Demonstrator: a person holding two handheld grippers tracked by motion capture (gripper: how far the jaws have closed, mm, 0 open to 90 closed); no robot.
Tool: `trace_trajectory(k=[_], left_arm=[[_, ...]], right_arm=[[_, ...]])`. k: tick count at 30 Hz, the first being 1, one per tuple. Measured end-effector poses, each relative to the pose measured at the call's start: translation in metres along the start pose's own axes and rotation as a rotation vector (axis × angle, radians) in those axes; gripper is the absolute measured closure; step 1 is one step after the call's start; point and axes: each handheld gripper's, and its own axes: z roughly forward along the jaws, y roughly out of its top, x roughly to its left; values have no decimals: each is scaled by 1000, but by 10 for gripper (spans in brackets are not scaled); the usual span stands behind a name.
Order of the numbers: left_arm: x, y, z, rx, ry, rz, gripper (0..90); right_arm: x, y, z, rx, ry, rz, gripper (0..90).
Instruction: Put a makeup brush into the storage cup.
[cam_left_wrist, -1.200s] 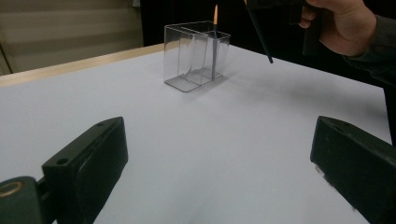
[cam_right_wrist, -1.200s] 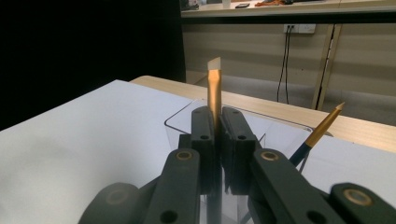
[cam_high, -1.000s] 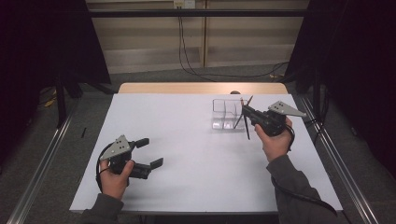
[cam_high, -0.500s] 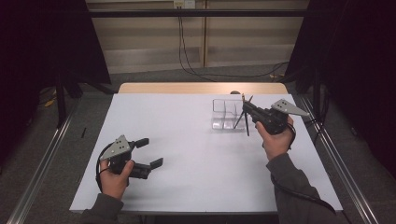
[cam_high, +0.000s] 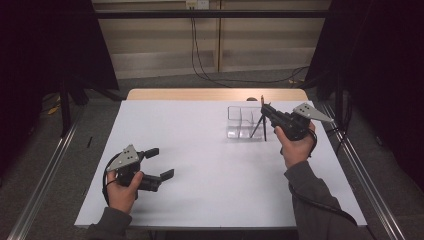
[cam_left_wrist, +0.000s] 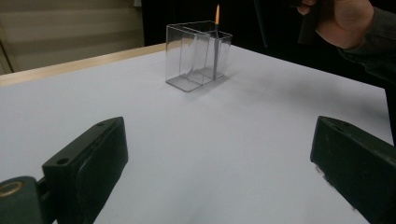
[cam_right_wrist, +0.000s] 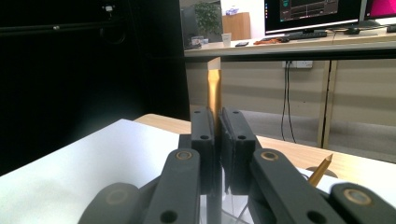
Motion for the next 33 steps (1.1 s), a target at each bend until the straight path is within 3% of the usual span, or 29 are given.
trace_trajectory(k=[33], left_arm=[[3,-2,0,1,7,-12,39]], right_arm=[[-11,15,13,-21,0,-7,851]])
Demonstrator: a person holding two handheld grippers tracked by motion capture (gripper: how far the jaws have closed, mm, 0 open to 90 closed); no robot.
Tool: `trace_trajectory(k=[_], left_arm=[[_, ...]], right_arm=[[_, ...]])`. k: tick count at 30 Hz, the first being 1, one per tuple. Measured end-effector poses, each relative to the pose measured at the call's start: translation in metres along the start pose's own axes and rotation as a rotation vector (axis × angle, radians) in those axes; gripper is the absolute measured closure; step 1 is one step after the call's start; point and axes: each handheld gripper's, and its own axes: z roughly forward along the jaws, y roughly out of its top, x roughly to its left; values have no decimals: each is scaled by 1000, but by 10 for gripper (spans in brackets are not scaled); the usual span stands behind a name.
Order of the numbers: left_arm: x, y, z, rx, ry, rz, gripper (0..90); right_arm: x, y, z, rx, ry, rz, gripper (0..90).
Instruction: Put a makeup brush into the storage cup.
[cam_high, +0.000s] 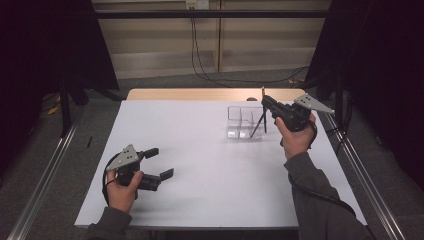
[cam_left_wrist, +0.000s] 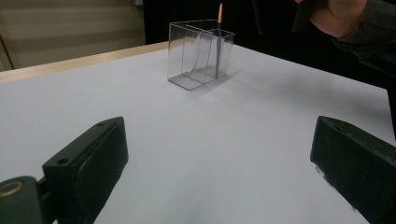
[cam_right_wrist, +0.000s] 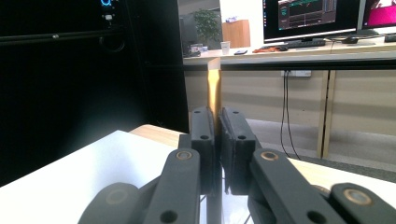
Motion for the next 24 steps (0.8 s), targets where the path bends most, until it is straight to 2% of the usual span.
trace_trajectory(k=[9,13,16,24], left_arm=[[0,0,0,8,2,5,39],[1,-1,1,3,-16,5,39],[0,0,0,7,3,6,39],[1,-1,-1,8,6,5,39]], right_arm=[[-6,1,4,-7,-1,12,851],[-7,3,7,-11,5,11,851],[-7,5,8,-11,6,7,851],[-12,8,11,-18,1,7,851]])
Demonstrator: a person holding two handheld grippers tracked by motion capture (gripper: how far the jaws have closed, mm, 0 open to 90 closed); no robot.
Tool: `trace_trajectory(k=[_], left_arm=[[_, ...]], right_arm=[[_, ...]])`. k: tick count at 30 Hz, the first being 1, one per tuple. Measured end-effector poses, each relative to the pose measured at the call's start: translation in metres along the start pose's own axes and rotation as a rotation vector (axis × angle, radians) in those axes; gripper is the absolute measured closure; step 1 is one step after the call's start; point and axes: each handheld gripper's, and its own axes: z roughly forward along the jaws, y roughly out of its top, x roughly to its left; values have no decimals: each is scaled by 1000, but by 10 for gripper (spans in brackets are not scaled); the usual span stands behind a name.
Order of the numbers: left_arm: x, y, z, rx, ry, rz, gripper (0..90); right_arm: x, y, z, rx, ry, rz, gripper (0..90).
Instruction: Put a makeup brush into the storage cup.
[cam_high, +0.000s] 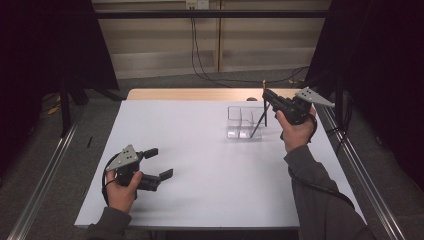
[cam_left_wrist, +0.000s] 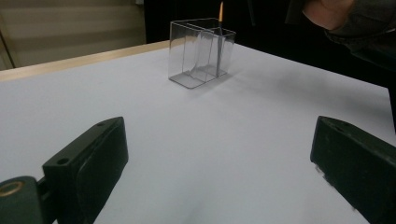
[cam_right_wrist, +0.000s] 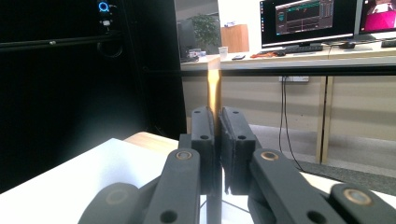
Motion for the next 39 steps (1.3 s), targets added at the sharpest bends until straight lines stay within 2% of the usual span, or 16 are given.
trace_trajectory(k=[15,39], left_arm=[[1,0,-1,-2,-3,-1,39],[2,-1,-2,-1,3,-6,39]], right_arm=[[-9,5,5,-10,-13,-2,851],[-11,7,19,-4,-14,-10,851]])
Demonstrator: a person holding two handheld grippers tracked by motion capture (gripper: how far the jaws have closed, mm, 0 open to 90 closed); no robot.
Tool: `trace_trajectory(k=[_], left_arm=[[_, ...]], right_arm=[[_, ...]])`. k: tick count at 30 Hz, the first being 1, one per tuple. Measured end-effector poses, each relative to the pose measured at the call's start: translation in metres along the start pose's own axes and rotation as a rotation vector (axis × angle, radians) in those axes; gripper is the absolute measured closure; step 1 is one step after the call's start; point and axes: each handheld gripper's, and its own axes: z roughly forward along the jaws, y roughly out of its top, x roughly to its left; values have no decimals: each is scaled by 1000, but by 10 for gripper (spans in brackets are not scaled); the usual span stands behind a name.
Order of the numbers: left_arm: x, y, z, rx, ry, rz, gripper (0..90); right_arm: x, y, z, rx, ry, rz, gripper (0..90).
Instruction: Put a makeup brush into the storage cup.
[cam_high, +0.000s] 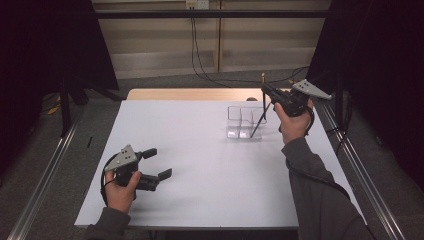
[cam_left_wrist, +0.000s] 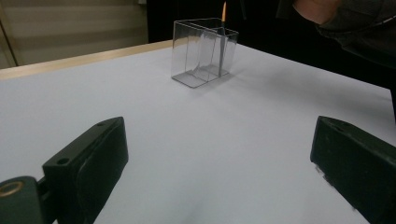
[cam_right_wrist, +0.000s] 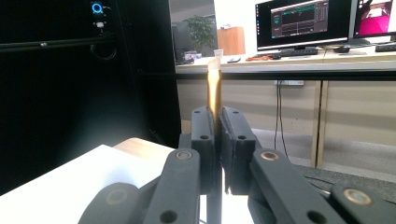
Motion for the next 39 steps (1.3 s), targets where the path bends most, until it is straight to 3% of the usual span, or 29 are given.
trace_trajectory(k=[28,39], left_arm=[[2,-1,0,-13,-13,-8,39],[2,-1,-1,-5,3,-10,39]], right_arm=[[-7,-5,8,4,-3,2,851],[-10,-8,9,0,-2,5,851]])
